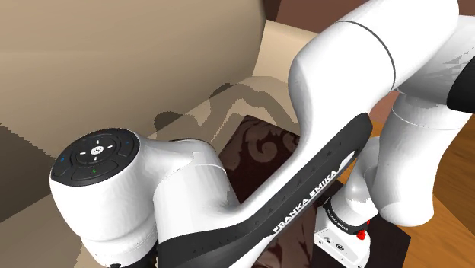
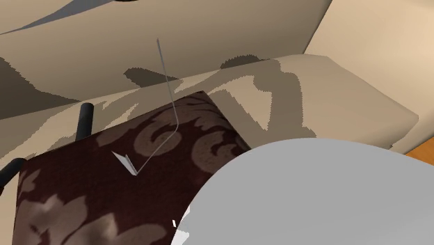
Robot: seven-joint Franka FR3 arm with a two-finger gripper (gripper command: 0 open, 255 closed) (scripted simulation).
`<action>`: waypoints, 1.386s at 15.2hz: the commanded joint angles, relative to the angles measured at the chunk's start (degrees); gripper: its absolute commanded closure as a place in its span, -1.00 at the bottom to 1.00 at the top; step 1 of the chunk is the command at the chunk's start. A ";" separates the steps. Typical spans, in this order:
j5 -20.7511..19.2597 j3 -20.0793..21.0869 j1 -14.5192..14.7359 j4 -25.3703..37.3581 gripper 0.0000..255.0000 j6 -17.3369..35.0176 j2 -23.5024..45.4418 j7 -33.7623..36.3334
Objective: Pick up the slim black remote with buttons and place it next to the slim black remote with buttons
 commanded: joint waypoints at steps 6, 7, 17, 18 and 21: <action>0.00 -0.04 -0.05 -0.08 -1.00 0.03 -0.01 0.01; -0.02 -0.05 -0.05 -0.06 -1.00 0.03 0.01 0.01; 3.32 1.12 -1.39 2.46 -1.00 -6.08 -4.35 -2.20; 3.32 1.12 -1.39 2.46 -1.00 -6.08 -4.35 -2.20; 3.32 1.12 -1.39 2.46 -1.00 -6.08 -4.35 -2.20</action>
